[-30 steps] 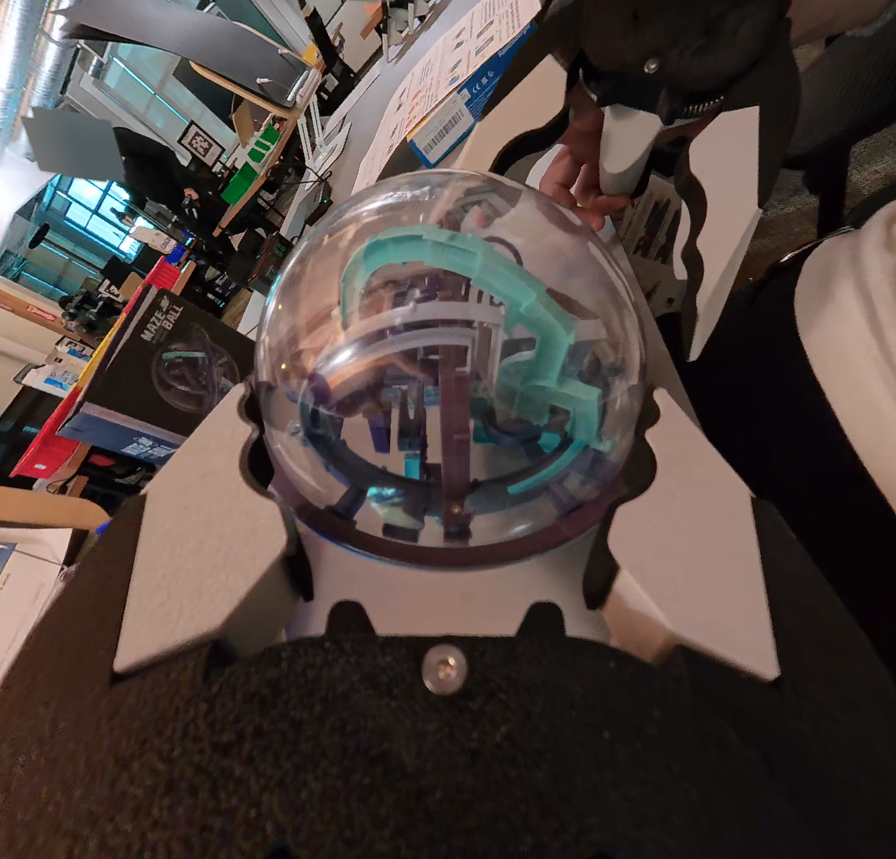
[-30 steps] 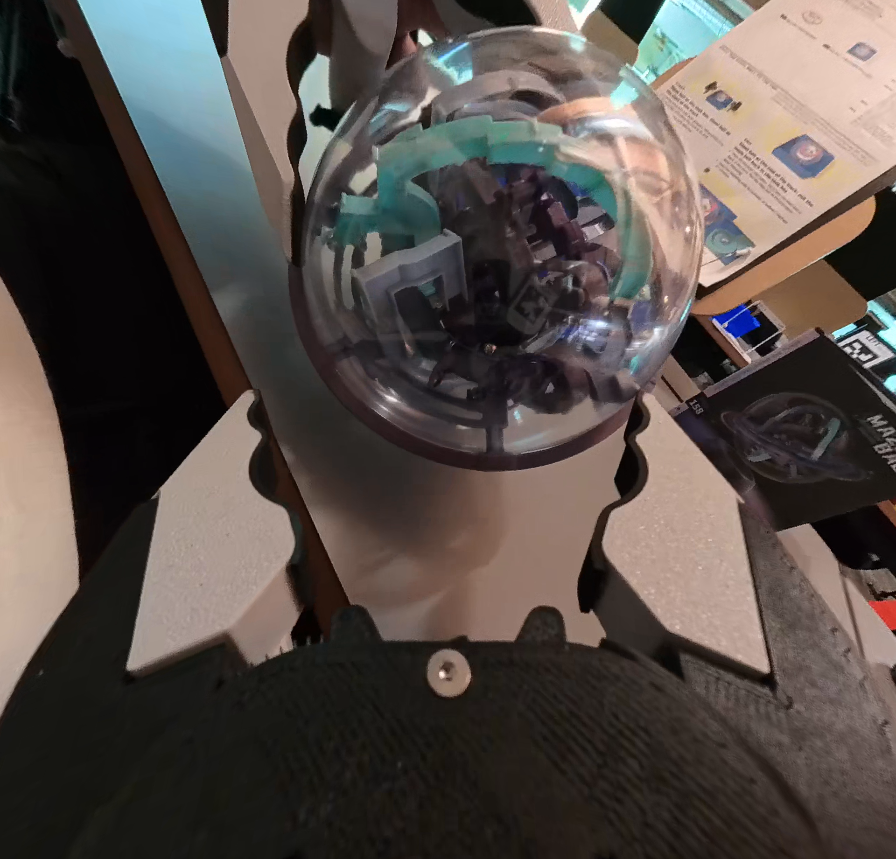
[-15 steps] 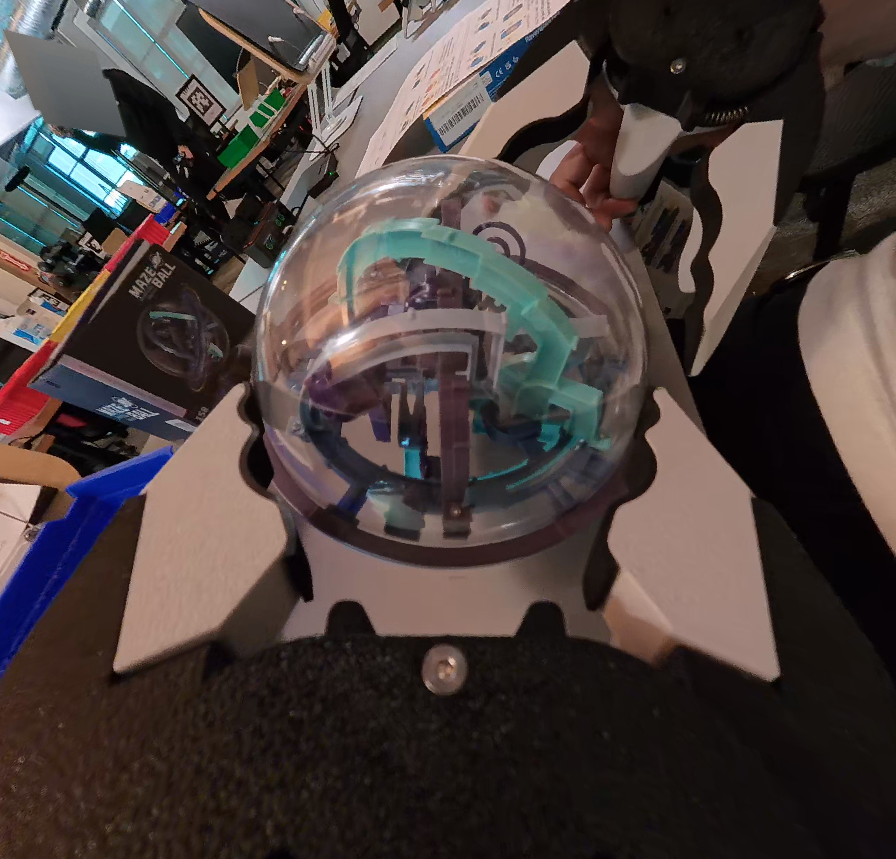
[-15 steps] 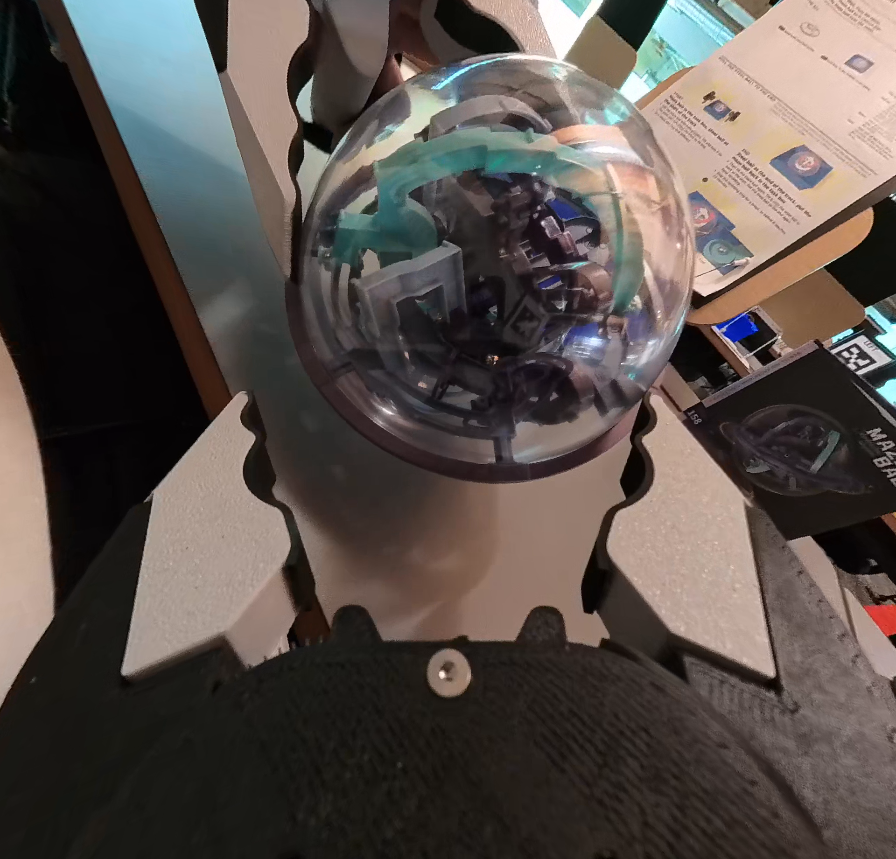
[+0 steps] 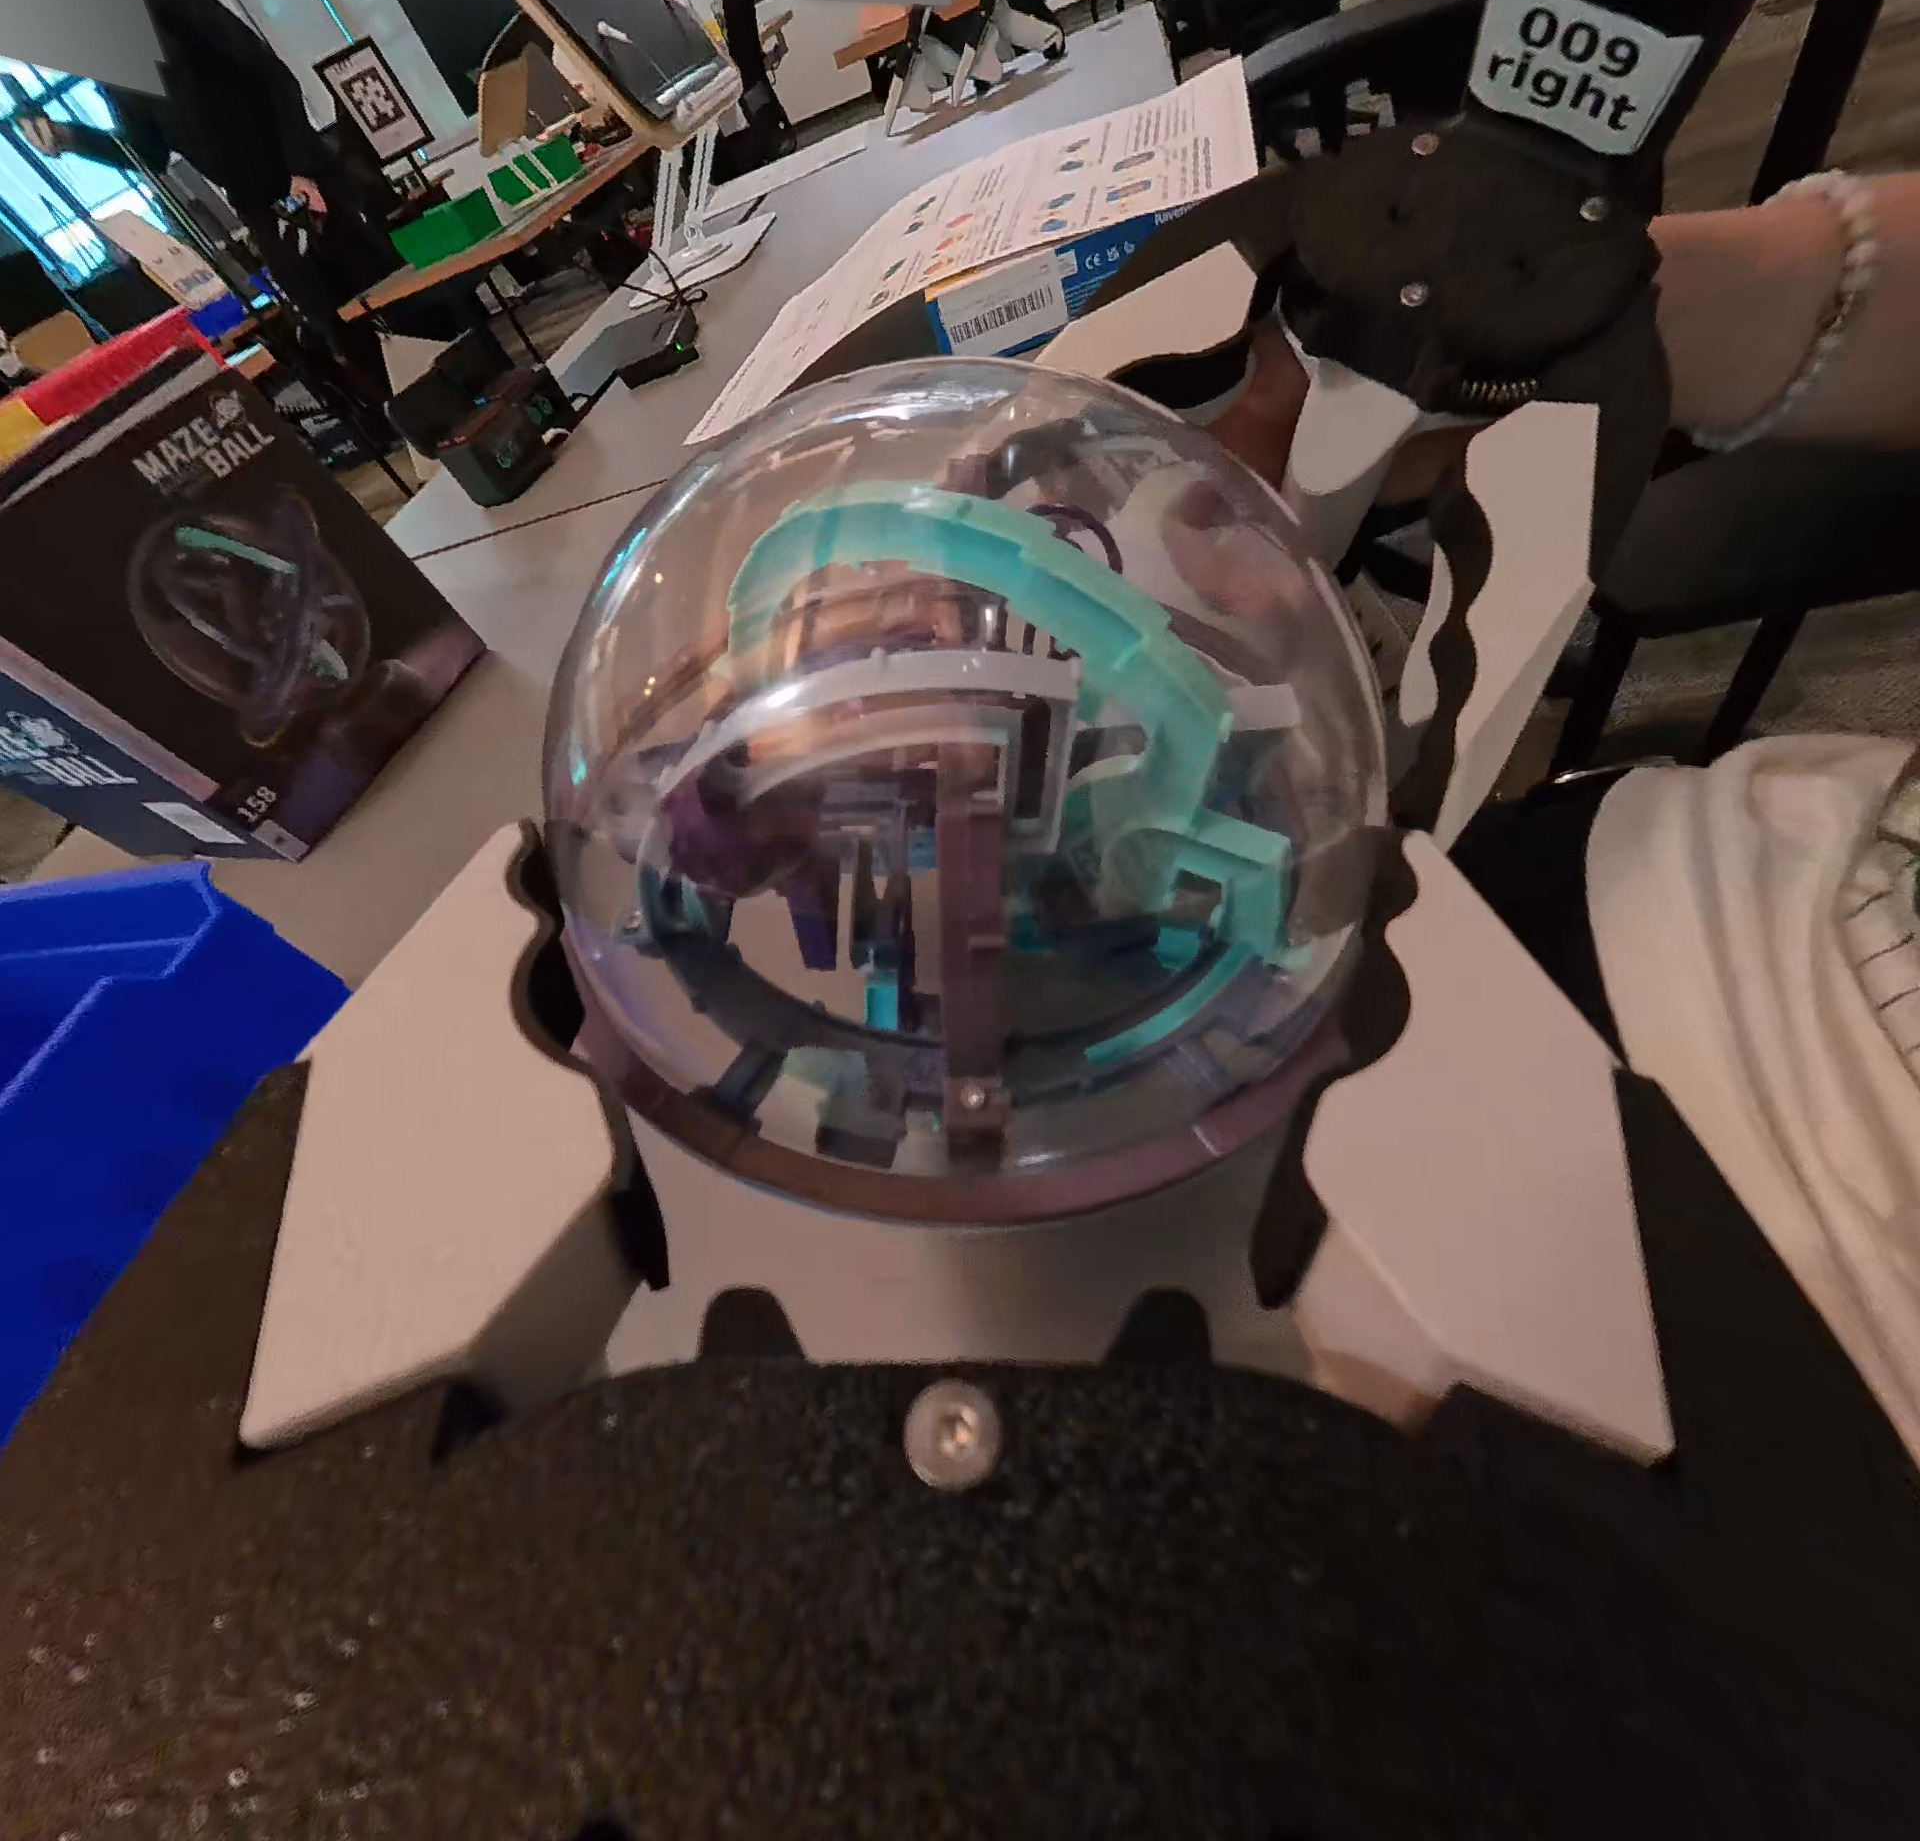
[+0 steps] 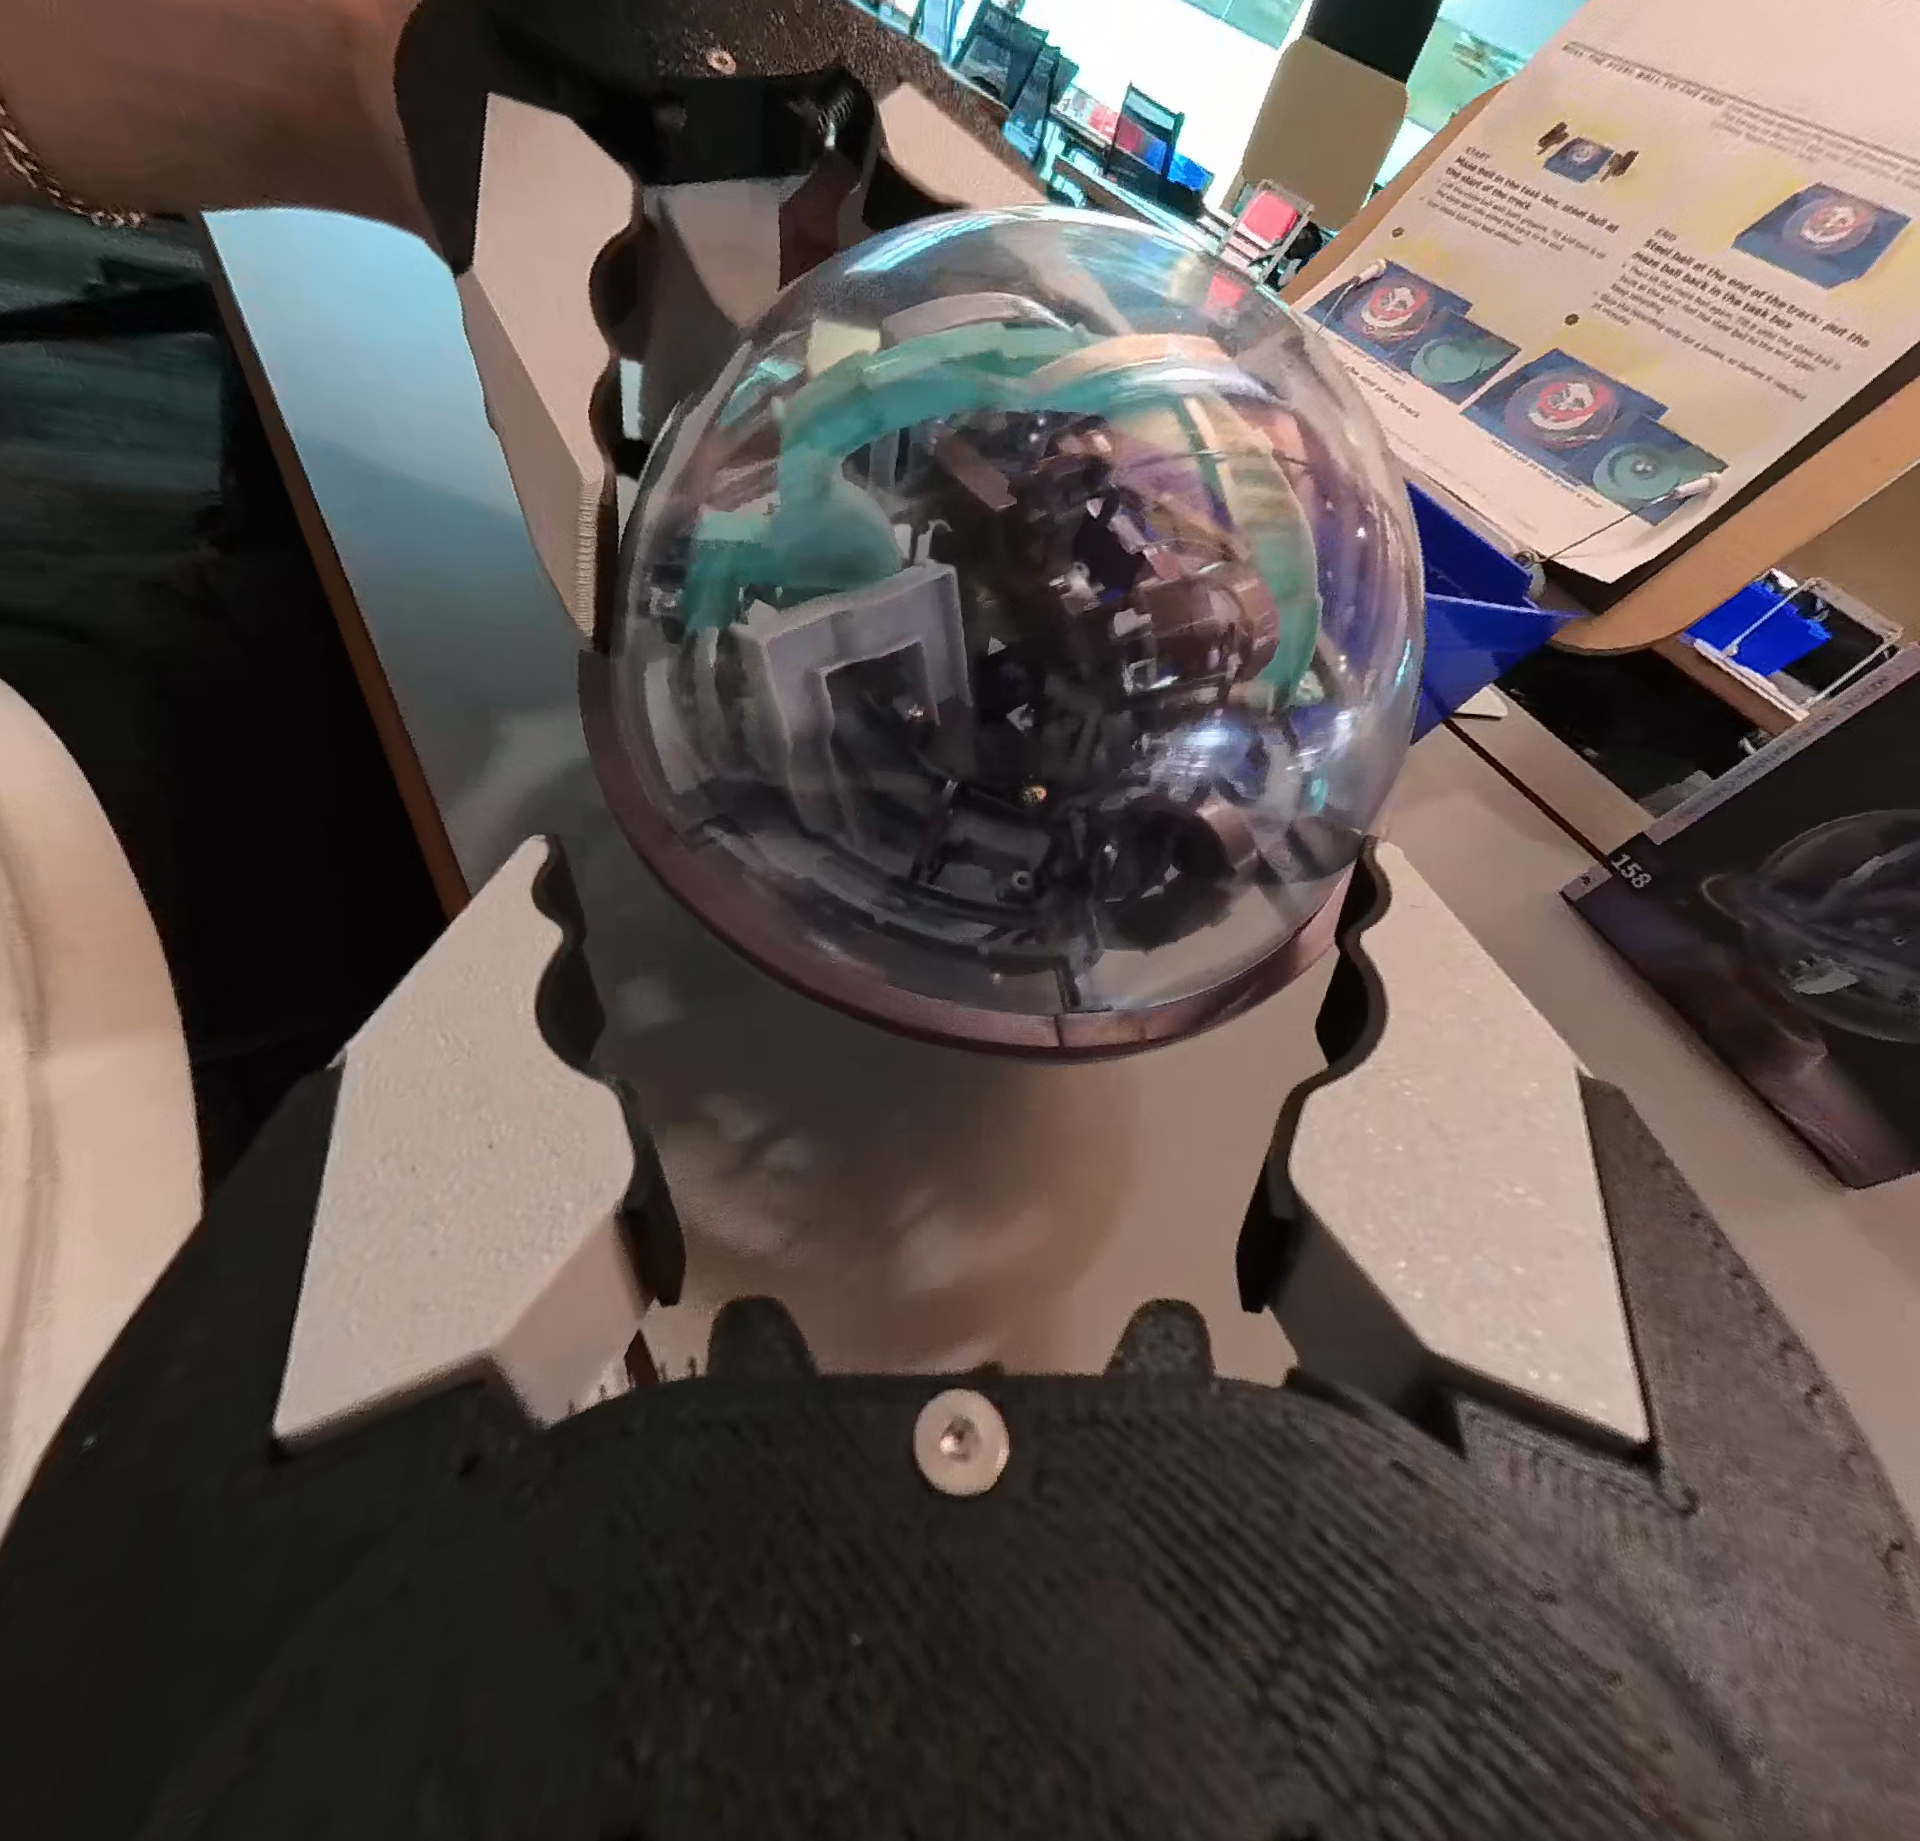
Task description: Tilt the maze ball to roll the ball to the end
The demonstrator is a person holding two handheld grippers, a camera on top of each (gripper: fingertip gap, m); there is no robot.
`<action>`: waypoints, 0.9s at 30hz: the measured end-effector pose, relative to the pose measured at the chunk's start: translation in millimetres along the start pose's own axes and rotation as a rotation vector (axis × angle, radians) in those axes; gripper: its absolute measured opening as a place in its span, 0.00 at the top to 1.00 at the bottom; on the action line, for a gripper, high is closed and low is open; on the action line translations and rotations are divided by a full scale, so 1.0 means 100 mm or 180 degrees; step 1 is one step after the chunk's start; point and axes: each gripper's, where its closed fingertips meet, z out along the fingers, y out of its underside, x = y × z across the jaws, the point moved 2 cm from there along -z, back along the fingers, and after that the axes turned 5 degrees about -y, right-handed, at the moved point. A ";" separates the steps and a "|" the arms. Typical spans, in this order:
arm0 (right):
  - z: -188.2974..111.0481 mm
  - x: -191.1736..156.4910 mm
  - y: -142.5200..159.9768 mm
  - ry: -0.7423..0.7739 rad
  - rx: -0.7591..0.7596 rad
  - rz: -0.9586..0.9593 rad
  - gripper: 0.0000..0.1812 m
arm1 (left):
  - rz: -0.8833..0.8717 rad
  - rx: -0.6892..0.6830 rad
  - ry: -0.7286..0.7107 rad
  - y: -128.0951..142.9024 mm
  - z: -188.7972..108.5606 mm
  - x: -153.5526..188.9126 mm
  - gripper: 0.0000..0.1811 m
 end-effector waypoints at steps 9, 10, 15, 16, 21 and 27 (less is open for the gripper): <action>0.02 -0.04 0.16 0.0143 -0.0366 -0.0438 0.24 | -0.0171 -0.0011 0.0006 0.00 0.05 0.05 0.14; 0.01 -0.05 0.16 0.0132 -0.0369 -0.0447 0.25 | -0.0224 -0.0014 0.0021 -0.01 0.05 0.06 0.13; -0.01 -0.03 0.17 0.0183 -0.0397 -0.0409 0.25 | -0.0371 -0.0007 -0.0031 -0.03 0.07 0.09 0.13; -0.01 -0.03 0.17 0.0184 -0.0415 -0.0398 0.25 | -0.0376 0.0006 -0.0055 -0.04 0.08 0.09 0.13; -0.04 -0.03 0.15 0.0127 -0.0340 -0.0319 0.25 | -0.0379 0.0083 -0.0135 -0.06 0.10 0.12 0.13; -0.15 -0.05 -0.01 -0.0225 0.0110 0.0227 0.23 | -0.0614 0.0282 -0.0089 -0.07 0.12 0.15 0.13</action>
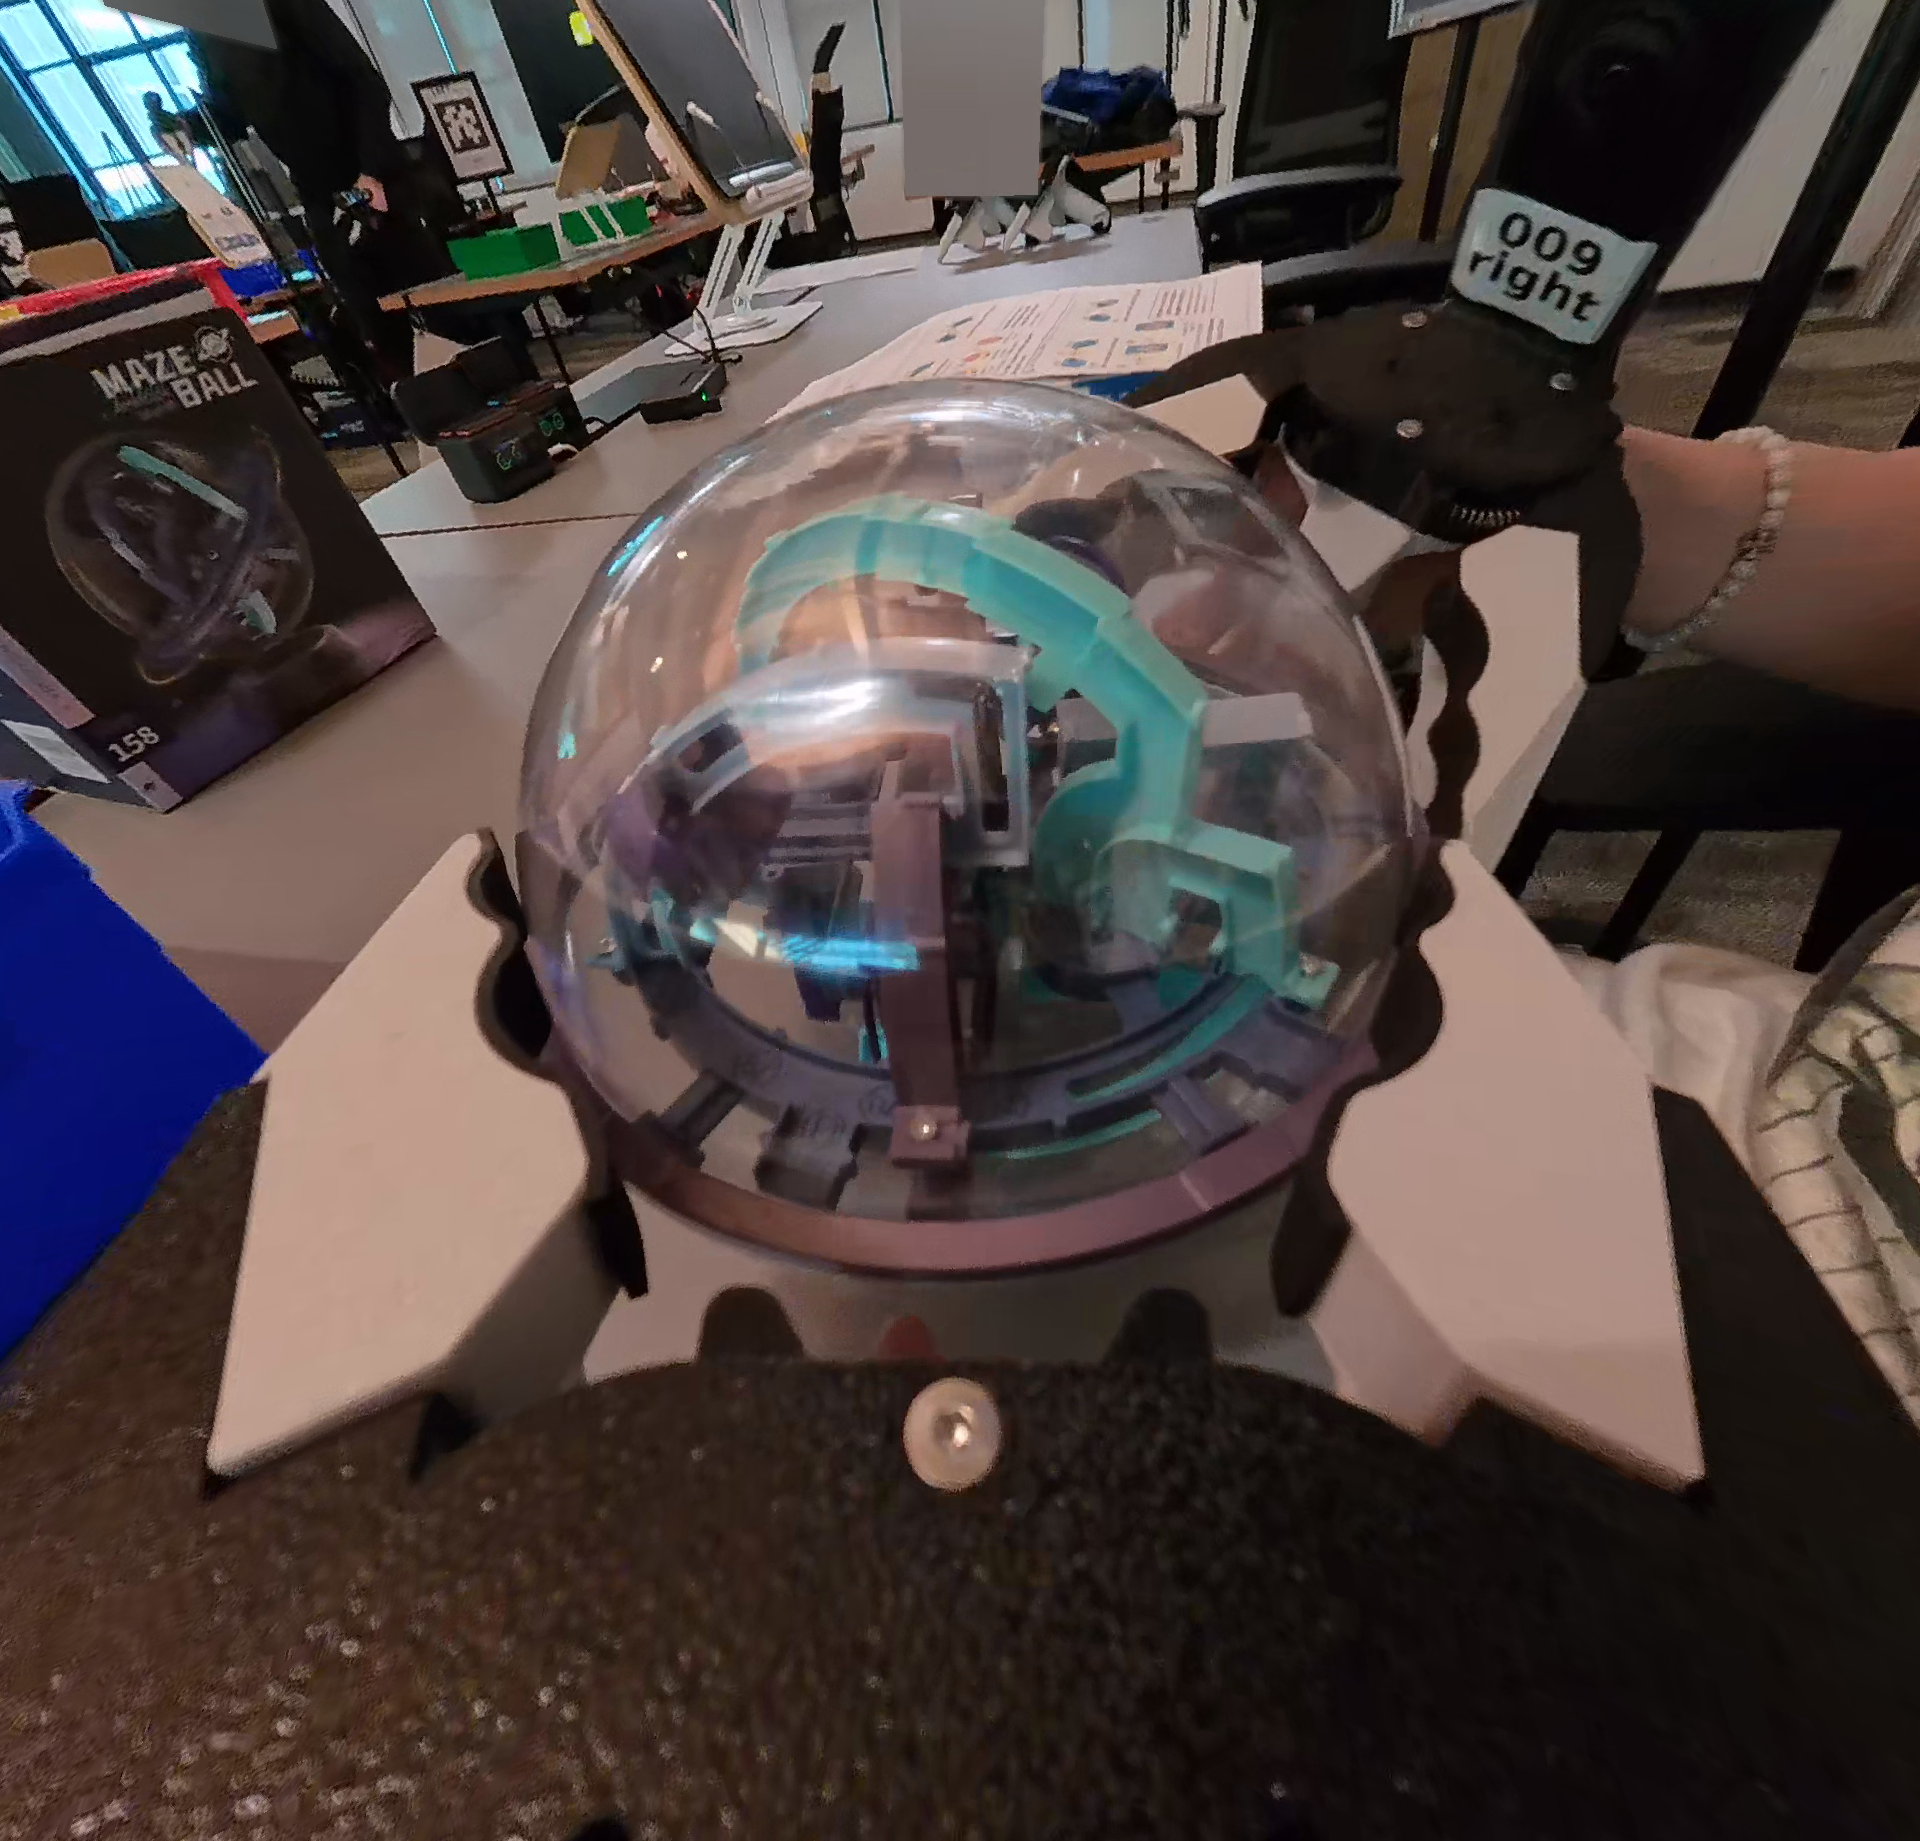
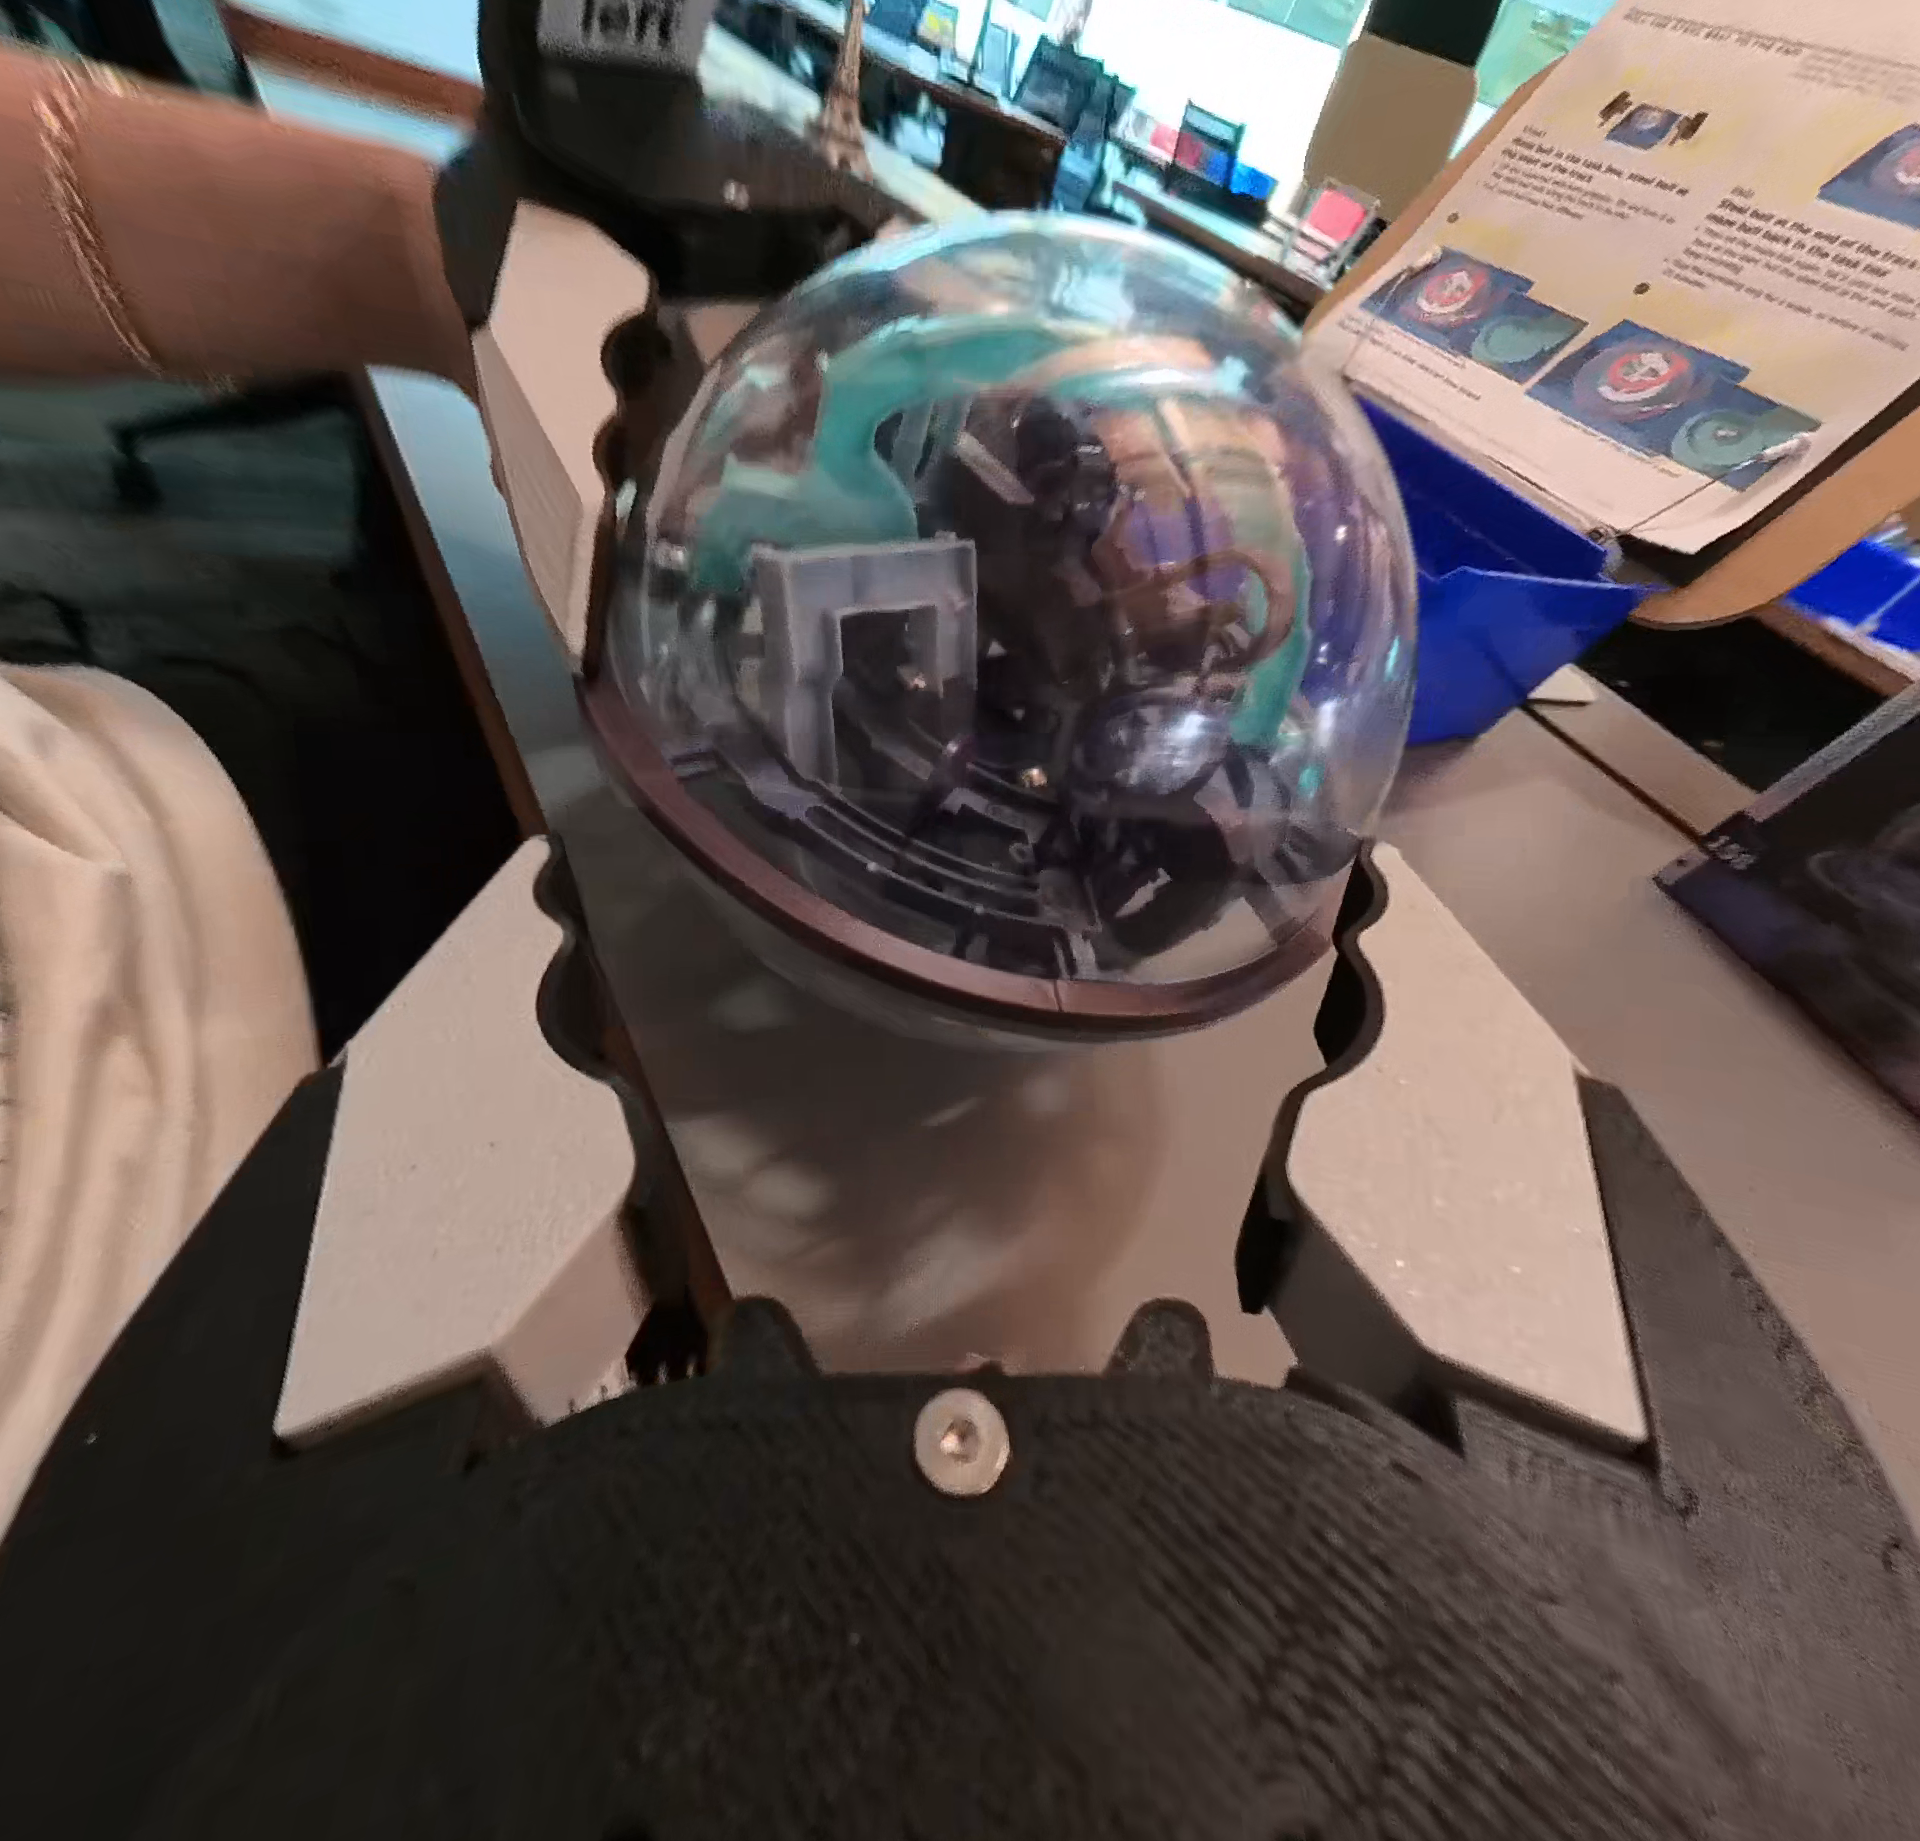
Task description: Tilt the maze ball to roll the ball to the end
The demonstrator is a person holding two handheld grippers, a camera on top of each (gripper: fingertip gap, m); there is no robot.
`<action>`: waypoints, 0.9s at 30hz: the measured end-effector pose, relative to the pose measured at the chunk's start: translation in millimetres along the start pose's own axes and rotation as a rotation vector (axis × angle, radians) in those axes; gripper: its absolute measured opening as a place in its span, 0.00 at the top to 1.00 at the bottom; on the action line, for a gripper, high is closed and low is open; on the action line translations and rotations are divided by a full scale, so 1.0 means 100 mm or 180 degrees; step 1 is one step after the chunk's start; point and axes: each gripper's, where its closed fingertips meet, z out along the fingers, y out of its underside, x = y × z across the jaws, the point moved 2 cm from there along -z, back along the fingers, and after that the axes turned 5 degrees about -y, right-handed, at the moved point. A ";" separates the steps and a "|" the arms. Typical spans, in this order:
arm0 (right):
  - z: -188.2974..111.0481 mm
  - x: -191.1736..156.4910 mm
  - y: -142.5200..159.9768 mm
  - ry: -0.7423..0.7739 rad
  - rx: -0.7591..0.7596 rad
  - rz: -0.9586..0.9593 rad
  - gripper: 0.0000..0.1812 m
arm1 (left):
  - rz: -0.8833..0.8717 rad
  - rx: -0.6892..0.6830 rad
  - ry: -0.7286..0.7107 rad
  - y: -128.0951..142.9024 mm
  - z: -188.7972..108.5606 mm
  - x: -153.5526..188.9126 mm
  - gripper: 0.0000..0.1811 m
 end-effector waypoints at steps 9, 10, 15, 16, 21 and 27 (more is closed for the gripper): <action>-0.02 0.05 -0.01 -0.0104 0.0268 0.0687 0.18 | 0.0524 0.0355 -0.0199 -0.12 0.11 0.06 0.14; -0.02 0.06 0.01 -0.0104 0.0254 0.0699 0.18 | 0.0691 0.0356 -0.0220 -0.13 0.12 0.08 0.14; -0.04 0.08 0.00 -0.0159 0.0296 0.0803 0.16 | 0.1362 0.0408 -0.0281 -0.16 0.12 0.19 0.17; -0.04 0.09 -0.01 -0.0168 0.0345 0.0855 0.16 | 0.1443 0.0423 -0.0289 -0.16 0.11 0.20 0.17; 0.00 0.12 -0.11 -0.0233 0.0620 0.1157 0.17 | 0.1455 0.0552 -0.0305 -0.19 0.04 0.19 0.19; 0.03 0.21 -0.40 -0.0205 0.1144 0.1108 0.23 | 0.0351 0.0993 0.0008 -0.31 -0.05 0.21 0.22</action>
